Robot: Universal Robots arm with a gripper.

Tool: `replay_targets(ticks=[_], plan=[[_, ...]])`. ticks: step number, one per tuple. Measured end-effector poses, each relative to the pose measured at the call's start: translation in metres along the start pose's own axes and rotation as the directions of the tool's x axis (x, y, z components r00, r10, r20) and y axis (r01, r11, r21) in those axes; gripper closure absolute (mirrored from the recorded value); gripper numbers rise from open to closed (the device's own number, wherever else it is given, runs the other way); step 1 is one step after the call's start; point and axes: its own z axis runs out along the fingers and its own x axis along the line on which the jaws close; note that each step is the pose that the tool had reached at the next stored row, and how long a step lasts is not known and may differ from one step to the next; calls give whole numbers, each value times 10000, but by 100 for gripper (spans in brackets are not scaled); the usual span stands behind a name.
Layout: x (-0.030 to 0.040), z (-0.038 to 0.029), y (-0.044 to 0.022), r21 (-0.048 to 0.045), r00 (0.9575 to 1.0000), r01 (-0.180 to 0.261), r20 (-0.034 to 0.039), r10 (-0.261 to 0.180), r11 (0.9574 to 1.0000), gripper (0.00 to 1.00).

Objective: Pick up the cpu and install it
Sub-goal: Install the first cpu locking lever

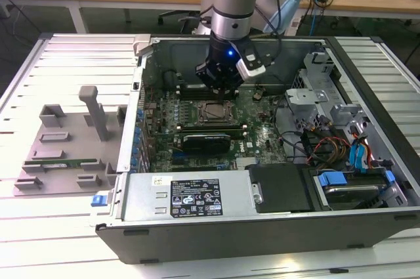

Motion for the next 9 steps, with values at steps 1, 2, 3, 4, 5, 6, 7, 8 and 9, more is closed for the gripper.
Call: replay_targets(ticks=[1, 2, 3, 4, 5, 6, 7, 8, 9], plan=[[1, 1, -27, 48, 10000, -1, -1, 1, 10000, 89], [2, 2, -50, 97, 10000, -2, 0, 2, 10000, 89], [4, 3, -83, 183, 10000, -5, 0, 5, 9998, 89], [6, 5, -136, 273, 10000, -7, 0, 7, 9996, 89], [7, 7, -197, 305, 10000, -8, -1, 8, 9995, 89], [6, 9, -258, 307, 10000, -6, 1, 6, 9995, 89], [7, 8, -274, 306, 10000, -7, 0, 7, 9995, 89], [7, 0, -275, 308, 10000, -8, -1, 8, 9995, 89], [8, -17, -276, 307, 10000, -9, 0, 9, 9995, 89]])
